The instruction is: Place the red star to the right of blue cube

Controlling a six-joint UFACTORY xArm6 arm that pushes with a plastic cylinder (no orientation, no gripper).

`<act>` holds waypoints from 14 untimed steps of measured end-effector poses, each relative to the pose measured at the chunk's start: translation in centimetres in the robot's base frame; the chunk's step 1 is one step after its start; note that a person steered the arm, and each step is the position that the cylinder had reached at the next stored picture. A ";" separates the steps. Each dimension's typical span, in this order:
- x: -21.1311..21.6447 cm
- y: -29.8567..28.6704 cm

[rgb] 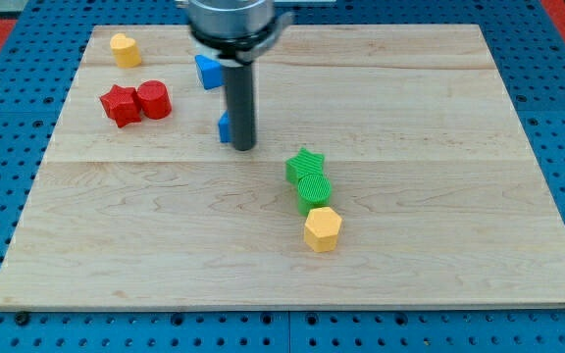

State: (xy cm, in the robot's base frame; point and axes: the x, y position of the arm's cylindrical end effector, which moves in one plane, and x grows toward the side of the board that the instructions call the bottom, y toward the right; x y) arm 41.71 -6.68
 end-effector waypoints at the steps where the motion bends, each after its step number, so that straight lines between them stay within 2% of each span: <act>1: -0.1 -4.8; 2: -0.1 -12.5; 3: -2.1 -19.5; 4: -3.6 -22.3; 5: -6.1 -19.1; 7: -7.5 -11.0; 8: -6.7 -11.6; 9: -3.8 -14.5; 10: -3.4 -8.3; 11: -9.3 -7.9; 12: -10.7 -5.0; 13: -10.7 -2.2; 14: -7.8 -3.5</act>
State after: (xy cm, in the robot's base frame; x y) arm 33.93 -10.23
